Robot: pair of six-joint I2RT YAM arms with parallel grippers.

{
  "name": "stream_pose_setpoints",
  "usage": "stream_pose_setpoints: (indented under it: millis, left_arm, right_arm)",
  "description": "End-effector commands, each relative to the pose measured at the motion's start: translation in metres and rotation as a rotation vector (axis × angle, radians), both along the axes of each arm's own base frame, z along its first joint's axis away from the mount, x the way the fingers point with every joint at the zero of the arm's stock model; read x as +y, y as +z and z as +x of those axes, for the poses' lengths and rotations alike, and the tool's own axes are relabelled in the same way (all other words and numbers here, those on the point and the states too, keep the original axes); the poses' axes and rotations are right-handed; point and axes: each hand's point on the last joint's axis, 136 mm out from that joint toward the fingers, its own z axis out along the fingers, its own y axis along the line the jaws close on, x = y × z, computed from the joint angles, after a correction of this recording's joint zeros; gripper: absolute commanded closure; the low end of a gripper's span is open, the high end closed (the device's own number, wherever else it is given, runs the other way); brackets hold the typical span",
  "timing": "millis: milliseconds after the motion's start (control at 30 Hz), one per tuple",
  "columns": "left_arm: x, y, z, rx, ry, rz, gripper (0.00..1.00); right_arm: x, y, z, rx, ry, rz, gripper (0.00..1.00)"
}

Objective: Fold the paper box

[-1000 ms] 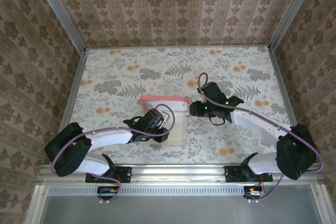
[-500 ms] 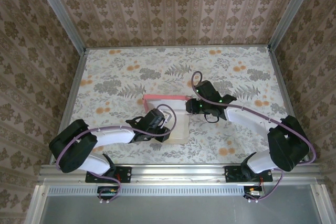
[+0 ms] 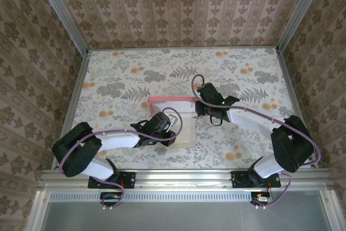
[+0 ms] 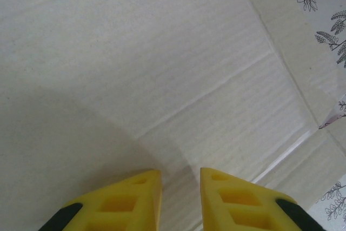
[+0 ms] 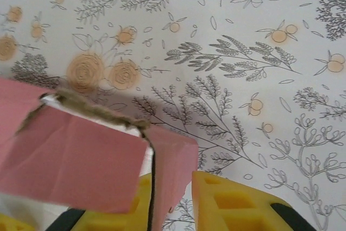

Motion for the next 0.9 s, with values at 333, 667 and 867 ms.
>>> stream_pose_setpoints:
  millis: [333,667,867]
  left_arm:
    - [0.001,-0.015,-0.008,0.058,0.017,0.036,0.77]
    - [-0.003,-0.018,-0.009,0.061,0.009,0.046,0.77]
    - [-0.007,-0.014,-0.008,0.06,0.012,0.036,0.77]
  right_arm:
    - [0.025,0.018,-0.007,-0.037,0.101,0.011,0.95]
    - [0.036,0.022,-0.015,-0.001,0.148,0.045,0.97]
    - [0.038,0.013,-0.014,0.027,0.126,0.048,0.97]
